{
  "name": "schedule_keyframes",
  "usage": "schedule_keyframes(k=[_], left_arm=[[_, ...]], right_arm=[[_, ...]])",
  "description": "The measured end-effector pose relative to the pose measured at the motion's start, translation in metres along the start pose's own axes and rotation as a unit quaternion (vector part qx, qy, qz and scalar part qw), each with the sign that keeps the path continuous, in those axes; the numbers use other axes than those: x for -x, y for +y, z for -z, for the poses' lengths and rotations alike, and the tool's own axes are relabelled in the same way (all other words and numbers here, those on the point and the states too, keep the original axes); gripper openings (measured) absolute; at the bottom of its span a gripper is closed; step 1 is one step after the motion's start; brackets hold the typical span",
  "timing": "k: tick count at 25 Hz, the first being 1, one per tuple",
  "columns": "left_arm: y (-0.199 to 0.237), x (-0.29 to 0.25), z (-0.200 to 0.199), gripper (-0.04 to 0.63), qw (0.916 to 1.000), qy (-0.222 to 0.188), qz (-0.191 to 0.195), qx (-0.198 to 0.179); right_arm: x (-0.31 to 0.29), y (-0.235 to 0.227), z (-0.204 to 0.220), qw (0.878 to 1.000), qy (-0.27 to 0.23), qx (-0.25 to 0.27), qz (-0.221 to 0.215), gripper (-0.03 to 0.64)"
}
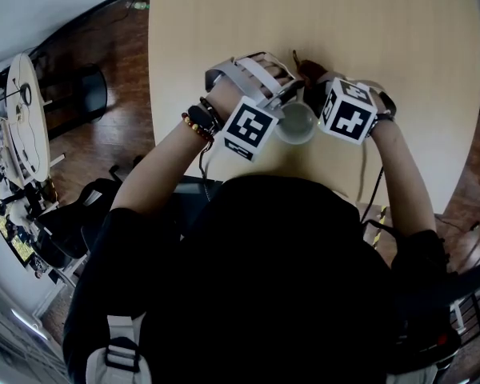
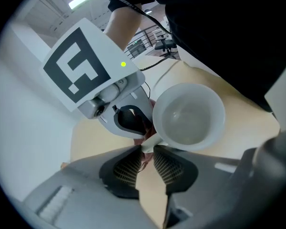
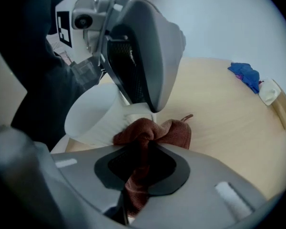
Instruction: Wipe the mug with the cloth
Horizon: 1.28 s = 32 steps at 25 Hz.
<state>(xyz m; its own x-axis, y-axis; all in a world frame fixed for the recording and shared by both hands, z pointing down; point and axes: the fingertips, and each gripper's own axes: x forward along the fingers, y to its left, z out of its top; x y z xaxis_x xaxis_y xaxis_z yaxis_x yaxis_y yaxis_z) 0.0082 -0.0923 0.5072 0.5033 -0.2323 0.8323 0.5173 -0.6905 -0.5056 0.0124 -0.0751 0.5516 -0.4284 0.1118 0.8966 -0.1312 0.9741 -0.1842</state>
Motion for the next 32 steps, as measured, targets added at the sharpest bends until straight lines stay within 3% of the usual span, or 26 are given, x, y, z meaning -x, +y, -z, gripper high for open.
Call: schedule_keyframes(k=[6, 11, 15, 19, 21, 22, 26, 28, 32], left_arm=[[-0.004, -0.004, 0.004, 0.085, 0.9999, 0.006, -0.003, 0.011], [-0.004, -0.007, 0.013, 0.063, 0.9982, 0.023, -0.012, 0.054], [-0.009, 0.0, 0.027, 0.063, 0.9938, 0.034, -0.017, 0.105], [-0.014, 0.011, 0.045, 0.063, 0.9825, 0.062, -0.037, 0.172], [-0.015, 0.02, 0.055, 0.063, 0.9687, 0.071, -0.062, 0.23], [-0.016, 0.025, 0.059, 0.063, 0.9573, 0.066, -0.075, 0.271], [-0.028, 0.054, 0.065, 0.063, 0.8897, 0.021, -0.116, 0.441], [-0.034, 0.069, 0.064, 0.063, 0.8659, -0.005, -0.129, 0.483], [-0.027, 0.098, 0.047, 0.1, 0.8339, -0.079, -0.159, 0.523]], right_arm=[[-0.01, -0.002, 0.001, 0.999, 0.036, 0.015, 0.017, 0.06], [0.002, 0.0, 0.009, 0.999, 0.011, -0.014, 0.04, 0.06], [0.03, 0.017, 0.03, 0.997, 0.019, -0.044, 0.055, 0.06], [0.061, 0.038, 0.055, 0.994, 0.043, -0.073, 0.072, 0.061], [0.058, 0.049, 0.067, 0.991, 0.064, -0.082, 0.082, 0.063], [0.051, 0.053, 0.073, 0.99, 0.073, -0.083, 0.087, 0.063], [0.015, 0.056, 0.094, 0.984, 0.08, -0.097, 0.126, 0.067], [0.01, 0.054, 0.095, 0.98, 0.068, -0.109, 0.15, 0.074], [0.01, 0.052, 0.095, 0.975, 0.058, -0.103, 0.186, 0.085]])
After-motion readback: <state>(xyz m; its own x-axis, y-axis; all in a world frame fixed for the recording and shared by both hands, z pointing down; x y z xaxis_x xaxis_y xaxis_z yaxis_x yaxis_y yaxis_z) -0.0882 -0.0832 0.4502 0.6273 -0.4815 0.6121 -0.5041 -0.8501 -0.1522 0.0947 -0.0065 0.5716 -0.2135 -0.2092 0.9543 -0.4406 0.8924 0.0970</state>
